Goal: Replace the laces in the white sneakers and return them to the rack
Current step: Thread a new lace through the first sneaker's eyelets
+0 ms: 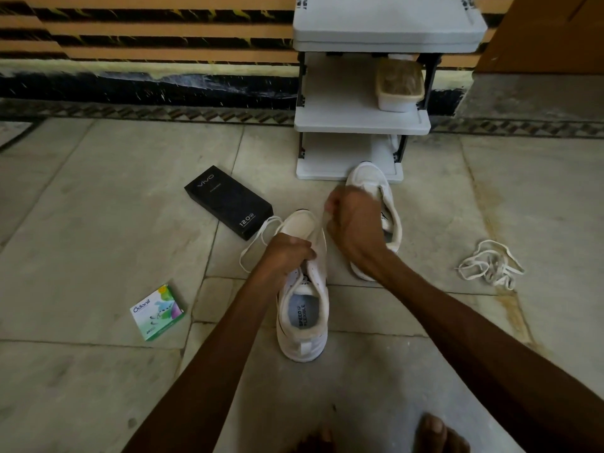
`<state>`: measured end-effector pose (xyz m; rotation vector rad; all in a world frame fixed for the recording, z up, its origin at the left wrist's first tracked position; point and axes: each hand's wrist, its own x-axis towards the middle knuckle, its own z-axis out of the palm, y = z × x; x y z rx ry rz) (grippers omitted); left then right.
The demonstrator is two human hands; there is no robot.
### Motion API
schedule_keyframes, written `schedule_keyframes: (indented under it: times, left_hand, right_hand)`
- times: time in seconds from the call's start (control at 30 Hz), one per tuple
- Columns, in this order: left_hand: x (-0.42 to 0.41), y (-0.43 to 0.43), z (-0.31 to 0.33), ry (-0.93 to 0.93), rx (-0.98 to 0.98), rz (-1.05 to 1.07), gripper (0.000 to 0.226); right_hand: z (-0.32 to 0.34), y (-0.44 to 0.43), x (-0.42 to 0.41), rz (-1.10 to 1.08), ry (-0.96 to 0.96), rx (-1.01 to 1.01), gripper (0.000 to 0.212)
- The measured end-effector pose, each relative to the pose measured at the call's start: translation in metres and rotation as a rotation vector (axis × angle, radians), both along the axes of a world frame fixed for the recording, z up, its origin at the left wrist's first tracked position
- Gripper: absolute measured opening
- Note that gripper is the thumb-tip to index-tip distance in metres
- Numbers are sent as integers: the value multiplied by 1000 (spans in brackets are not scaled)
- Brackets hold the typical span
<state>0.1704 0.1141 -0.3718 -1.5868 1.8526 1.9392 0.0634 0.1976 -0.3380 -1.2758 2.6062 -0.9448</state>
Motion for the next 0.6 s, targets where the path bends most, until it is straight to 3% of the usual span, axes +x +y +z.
schedule_keyframes:
  times: [0.07, 0.13, 0.2, 0.23, 0.27, 0.33, 0.4, 0.5, 0.6]
  left_hand:
    - [1, 0, -6, 33, -5, -1, 31]
    - [3, 0, -10, 46, -44, -25, 30]
    - [4, 1, -9, 13, -140, -64, 28]
    - [3, -1, -9, -29, -210, -113, 27]
    - [2, -4, -9, -76, -266, -173, 26]
    - [1, -9, -2, -133, -346, -263, 22]
    - [-2, -17, 5, -123, -458, -266, 13]
    - [-3, -19, 18, 202, -504, -75, 18]
    - [-1, -20, 29, 530, -674, 49, 26]
  right_hand:
    - [37, -2, -13, -117, -88, -373, 13]
    - [63, -6, -24, -221, -469, -693, 14]
    - [71, -9, -20, -206, -969, -684, 16]
    - [67, -8, -16, -169, -995, -516, 16]
    - [53, -8, -12, -117, -848, -276, 16]
    - [20, -7, -3, 52, -360, 199, 15]
    - [-10, -3, 7, 145, -63, 454, 20]
    - [-29, 1, 11, 144, 30, 499, 31]
    - [-35, -2, 3, 148, 100, 472, 27]
